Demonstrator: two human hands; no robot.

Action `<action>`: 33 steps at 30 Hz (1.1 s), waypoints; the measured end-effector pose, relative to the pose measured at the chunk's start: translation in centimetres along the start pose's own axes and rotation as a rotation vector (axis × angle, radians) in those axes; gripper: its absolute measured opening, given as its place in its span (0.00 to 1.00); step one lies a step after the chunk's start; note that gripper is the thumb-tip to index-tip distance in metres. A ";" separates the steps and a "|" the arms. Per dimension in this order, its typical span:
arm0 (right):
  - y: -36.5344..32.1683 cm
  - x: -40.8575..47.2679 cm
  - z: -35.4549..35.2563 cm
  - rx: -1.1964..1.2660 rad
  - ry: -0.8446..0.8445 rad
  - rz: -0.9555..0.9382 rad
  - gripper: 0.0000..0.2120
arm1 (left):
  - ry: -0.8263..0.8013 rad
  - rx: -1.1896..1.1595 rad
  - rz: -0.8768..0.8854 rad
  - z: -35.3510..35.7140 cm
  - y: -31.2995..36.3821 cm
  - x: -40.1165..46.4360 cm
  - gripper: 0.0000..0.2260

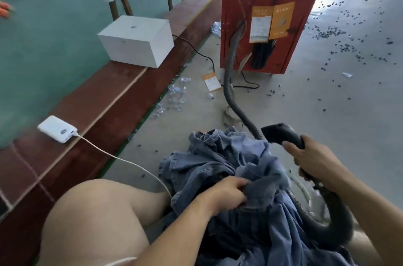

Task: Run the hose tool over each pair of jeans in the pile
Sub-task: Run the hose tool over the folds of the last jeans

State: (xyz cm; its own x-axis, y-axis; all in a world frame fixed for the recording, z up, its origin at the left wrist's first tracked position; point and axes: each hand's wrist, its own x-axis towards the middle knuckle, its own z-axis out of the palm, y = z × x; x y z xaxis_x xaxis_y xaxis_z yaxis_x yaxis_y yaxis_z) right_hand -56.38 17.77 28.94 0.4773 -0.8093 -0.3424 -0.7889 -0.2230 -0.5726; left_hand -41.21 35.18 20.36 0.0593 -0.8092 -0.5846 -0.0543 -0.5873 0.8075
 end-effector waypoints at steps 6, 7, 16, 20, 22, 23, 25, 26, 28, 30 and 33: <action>1.0 1.3 -1.8 0.086 0.040 -0.049 0.13 | 0.136 0.989 -0.399 -7.0 1.8 -2.8 0.07; 0.7 1.3 -1.7 0.080 0.035 -0.064 0.12 | 0.362 1.048 -0.445 -8.3 1.4 -3.2 0.06; -0.1 1.6 1.7 -0.099 -0.057 -0.096 0.12 | 0.140 0.783 -0.410 -6.3 -2.5 -1.5 0.21; -0.1 1.1 3.6 -0.066 -0.084 -0.114 0.12 | -0.114 0.227 -0.217 -3.1 1.5 -3.4 0.14; -0.2 0.6 4.6 -0.045 -0.148 -0.136 0.13 | -0.285 0.101 -0.221 -0.4 2.7 -3.9 0.20; -0.1 0.1 5.2 -0.067 -0.183 -0.150 0.14 | -0.389 0.200 -0.223 0.7 2.5 -3.9 0.21; 0.5 -1.0 6.3 -0.160 -0.229 -0.191 0.17 | -0.474 0.522 -0.206 0.5 2.2 -4.0 0.21; 0.9 -1.5 6.6 -0.201 -0.242 -0.214 0.17 | -0.398 0.617 -0.232 -0.7 2.4 -4.1 0.20; 1.5 -2.2 6.8 -0.215 -0.254 -0.255 0.17 | -0.044 0.671 -0.306 -4.0 2.4 -3.5 0.21; 1.7 -2.6 6.6 -0.200 -0.244 -0.288 0.16 | 0.408 0.767 -0.319 -6.8 0.6 -2.3 0.20; 1.6 -2.9 6.5 -0.177 -0.217 -0.332 0.15 | 0.258 0.676 -0.346 -5.1 -1.9 -1.4 0.29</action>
State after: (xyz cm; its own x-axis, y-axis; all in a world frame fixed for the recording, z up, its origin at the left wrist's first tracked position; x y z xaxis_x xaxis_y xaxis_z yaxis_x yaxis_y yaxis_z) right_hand -56.49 23.29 24.20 0.7717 -0.5493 -0.3205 -0.6241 -0.5572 -0.5477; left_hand -36.15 37.51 20.08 0.4076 -0.5986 -0.6896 -0.5777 -0.7539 0.3129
